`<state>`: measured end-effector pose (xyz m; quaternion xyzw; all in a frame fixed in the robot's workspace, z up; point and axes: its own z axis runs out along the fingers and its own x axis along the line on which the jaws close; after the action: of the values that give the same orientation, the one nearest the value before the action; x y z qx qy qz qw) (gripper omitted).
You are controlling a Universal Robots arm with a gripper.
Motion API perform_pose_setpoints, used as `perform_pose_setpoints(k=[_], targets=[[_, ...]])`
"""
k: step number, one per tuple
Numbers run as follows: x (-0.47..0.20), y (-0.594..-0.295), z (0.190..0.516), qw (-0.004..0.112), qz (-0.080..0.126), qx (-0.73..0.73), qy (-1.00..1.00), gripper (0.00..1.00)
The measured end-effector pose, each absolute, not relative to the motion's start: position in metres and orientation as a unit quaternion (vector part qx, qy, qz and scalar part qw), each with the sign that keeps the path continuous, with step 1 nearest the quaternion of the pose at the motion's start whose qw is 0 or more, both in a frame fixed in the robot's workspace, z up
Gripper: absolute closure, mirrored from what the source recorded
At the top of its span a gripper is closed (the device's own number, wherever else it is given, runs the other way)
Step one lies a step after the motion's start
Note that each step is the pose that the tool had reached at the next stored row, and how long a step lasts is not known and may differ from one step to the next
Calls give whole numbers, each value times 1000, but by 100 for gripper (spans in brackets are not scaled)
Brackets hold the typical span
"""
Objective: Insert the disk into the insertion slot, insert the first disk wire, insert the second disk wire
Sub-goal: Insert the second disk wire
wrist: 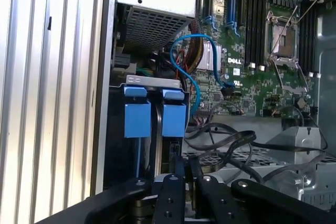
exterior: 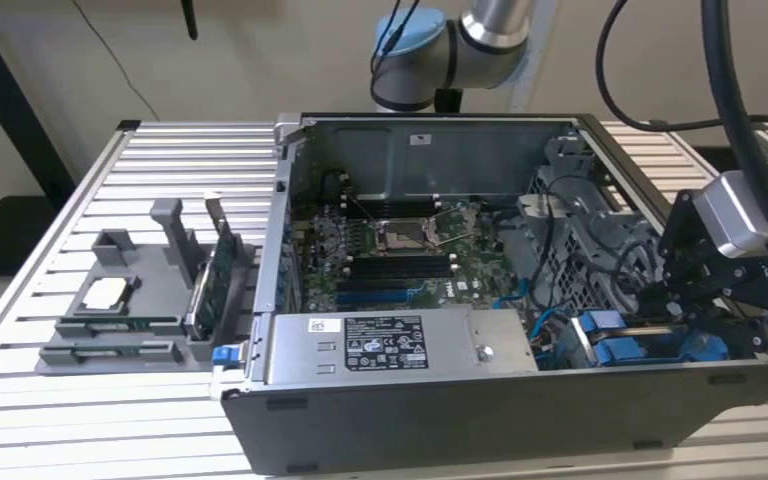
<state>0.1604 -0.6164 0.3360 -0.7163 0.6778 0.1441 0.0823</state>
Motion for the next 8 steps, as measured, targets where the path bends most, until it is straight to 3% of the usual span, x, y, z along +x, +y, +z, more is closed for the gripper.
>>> perform_pose_setpoints(k=[8], targets=[[161, -617, 336, 83, 143, -714, 681, 84]])
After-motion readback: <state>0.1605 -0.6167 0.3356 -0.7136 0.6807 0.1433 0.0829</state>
